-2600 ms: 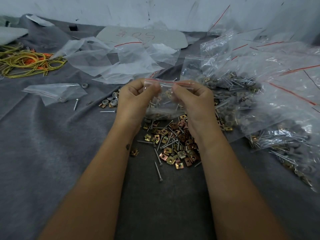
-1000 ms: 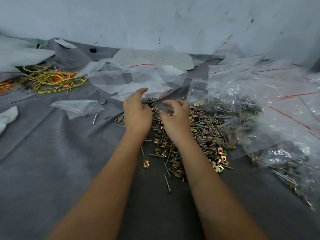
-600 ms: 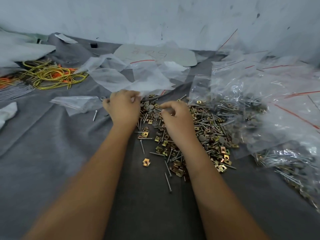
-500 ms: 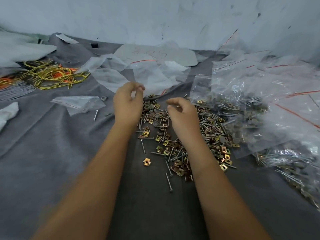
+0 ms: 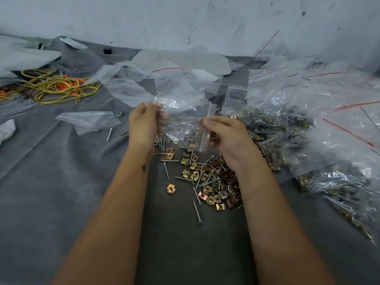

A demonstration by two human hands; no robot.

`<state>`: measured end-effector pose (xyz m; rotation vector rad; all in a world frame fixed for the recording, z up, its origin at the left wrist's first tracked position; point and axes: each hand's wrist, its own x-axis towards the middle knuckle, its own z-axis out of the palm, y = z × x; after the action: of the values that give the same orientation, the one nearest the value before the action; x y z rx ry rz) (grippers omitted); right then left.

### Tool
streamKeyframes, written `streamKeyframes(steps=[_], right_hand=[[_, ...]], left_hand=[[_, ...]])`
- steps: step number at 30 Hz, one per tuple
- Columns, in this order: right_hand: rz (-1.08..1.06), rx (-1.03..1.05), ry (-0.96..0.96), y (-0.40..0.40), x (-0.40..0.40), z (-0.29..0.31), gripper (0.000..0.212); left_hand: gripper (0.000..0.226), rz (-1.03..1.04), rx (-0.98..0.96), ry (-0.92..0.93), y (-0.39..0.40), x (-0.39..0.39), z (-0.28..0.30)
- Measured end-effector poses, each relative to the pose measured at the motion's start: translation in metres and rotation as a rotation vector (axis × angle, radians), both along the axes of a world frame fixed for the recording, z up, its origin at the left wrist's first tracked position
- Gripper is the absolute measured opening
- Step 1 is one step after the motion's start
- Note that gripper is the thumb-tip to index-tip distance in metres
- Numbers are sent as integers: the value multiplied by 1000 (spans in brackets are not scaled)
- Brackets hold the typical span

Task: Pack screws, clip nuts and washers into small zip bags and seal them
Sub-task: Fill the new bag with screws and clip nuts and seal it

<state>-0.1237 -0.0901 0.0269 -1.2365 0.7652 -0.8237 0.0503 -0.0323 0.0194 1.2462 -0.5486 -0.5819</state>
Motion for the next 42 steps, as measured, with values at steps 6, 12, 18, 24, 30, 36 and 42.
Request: streamKeyframes(steps=[6,12,18,24,30,36,42], right_hand=[[21,-146,125,5,-7,-10,8],[-220,-208,135,3,-3,-12,9],[-232,-170,64,3,-4,-12,8],[-340,-473,353,6,0,-12,9],[-208,-594,377,14,6,-10,22],[-199,-744,649,15,6,-15,24],[141,-885,806,23,12,-15,17]], left_hand=[[34,216,211,-352,2,-14,-12],[17,-29,125,-899,10,-45,-6],[17,-286,106,-860,6,-51,-11],[17,-2,-23,-497,7,-39,-8],[6,466,-178,-583,6,-29,-4],[19,636,-127,-734,18,2,-11],[24,128,540,-907,10,-1,-28]])
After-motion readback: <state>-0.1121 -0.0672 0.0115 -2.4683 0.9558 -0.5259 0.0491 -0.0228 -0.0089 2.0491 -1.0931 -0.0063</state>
